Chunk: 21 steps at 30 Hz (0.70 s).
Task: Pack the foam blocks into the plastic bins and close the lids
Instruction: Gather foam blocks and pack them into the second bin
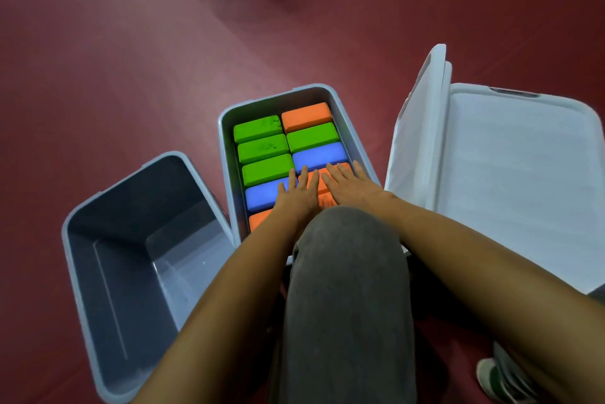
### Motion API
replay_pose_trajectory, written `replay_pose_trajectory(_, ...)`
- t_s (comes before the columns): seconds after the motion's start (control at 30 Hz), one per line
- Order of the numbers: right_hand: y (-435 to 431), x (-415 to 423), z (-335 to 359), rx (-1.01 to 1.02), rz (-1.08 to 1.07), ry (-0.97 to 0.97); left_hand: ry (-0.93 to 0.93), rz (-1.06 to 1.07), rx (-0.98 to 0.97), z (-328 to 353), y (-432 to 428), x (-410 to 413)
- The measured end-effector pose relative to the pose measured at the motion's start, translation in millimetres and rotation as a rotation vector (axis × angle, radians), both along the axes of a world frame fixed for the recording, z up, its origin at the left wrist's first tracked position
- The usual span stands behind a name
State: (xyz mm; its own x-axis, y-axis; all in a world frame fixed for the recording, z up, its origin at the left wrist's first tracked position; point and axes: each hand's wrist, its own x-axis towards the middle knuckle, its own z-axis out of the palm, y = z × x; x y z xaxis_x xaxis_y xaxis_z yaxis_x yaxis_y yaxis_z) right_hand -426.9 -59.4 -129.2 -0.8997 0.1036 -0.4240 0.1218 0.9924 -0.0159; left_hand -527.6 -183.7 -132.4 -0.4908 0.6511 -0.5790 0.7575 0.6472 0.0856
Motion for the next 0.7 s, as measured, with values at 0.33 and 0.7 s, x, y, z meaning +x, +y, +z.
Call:
replay_pose_trajectory(0.33,27,-95,-44,0.022,-0.07,0.028,0.137,0.102,0.162,-39,17,-91)
replay_pose_trajectory(0.7,81,-193,-95,-0.055,-0.12,0.1,0.208,0.21,0.225,-106,49,-189)
